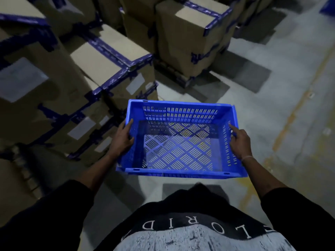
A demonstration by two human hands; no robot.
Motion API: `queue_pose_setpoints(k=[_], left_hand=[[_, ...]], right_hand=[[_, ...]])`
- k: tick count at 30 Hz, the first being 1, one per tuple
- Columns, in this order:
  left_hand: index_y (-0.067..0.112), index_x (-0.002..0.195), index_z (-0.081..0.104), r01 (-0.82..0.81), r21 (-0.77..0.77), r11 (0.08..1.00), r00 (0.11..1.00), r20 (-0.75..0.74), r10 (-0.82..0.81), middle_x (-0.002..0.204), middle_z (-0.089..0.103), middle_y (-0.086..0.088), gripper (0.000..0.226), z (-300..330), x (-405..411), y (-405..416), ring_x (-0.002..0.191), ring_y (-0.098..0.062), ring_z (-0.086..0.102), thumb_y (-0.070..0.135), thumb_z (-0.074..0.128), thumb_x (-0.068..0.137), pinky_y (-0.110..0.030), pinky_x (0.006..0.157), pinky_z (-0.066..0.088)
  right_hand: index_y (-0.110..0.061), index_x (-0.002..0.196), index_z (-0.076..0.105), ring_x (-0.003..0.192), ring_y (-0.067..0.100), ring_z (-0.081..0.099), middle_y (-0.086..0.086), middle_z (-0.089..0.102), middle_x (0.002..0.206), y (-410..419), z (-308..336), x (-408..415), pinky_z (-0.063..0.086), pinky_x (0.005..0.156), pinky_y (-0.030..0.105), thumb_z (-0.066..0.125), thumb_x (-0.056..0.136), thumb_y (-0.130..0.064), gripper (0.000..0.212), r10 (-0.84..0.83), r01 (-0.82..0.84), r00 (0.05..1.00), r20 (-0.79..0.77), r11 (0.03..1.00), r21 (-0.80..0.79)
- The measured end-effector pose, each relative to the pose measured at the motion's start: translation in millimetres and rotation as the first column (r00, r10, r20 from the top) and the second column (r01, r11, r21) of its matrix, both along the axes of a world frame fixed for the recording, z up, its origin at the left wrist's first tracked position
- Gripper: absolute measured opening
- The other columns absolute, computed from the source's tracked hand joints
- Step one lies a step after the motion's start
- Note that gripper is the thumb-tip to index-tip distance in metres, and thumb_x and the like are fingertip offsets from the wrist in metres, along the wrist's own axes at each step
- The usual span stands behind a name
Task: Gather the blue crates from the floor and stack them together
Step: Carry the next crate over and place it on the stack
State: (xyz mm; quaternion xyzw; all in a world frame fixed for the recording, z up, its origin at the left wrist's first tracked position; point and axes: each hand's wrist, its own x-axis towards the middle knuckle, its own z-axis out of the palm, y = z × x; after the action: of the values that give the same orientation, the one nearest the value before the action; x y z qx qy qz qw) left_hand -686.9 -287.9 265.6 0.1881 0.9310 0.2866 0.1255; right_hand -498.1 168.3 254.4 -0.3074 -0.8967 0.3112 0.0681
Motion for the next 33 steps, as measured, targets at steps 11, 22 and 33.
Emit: queue_pose_setpoints(k=[11, 22, 33], left_hand=[[0.015, 0.157, 0.035, 0.186, -0.032, 0.982, 0.978, -0.09, -0.188, 0.148, 0.042, -0.02, 0.08, 11, -82, 228, 0.116, -0.039, 0.058, 0.001, 0.065, 0.084, -0.041, 0.091, 0.049], [0.016, 0.154, 0.04, 0.367, 0.011, 0.93, 0.923, -0.132, -0.362, 0.152, 0.042, -0.014, 0.074, 18, -195, 441, 0.124, -0.036, 0.056, 0.0, 0.058, 0.084, -0.044, 0.097, 0.052], [0.019, 0.152, 0.043, 0.529, 0.045, 0.847, 0.847, -0.096, -0.523, 0.148, 0.048, -0.013, 0.073, 4, -353, 670, 0.117, -0.036, 0.06, 0.0, 0.058, 0.083, -0.045, 0.089, 0.054]], right_hand=[[-0.014, 0.141, 0.054, 0.103, 0.039, 0.057, 0.021, 0.055, 0.113, 173, 12, 7, 0.038, 0.087, 0.027, 0.049, 0.096, -0.001, 0.047, -0.219, 0.219, 0.976, -0.013, 0.975, -0.022], [-0.015, 0.141, 0.054, 0.099, 0.039, 0.057, 0.021, 0.054, 0.11, 336, 19, -34, 0.041, 0.087, 0.03, 0.05, 0.094, 0.002, 0.05, -0.368, 0.368, 0.93, -0.024, 0.929, 0.022], [-0.012, 0.141, 0.054, 0.1, 0.04, 0.055, 0.023, 0.052, 0.11, 498, 5, -137, 0.039, 0.085, 0.03, 0.047, 0.096, 0.001, 0.047, -0.533, 0.534, 0.845, -0.027, 0.845, 0.032]])
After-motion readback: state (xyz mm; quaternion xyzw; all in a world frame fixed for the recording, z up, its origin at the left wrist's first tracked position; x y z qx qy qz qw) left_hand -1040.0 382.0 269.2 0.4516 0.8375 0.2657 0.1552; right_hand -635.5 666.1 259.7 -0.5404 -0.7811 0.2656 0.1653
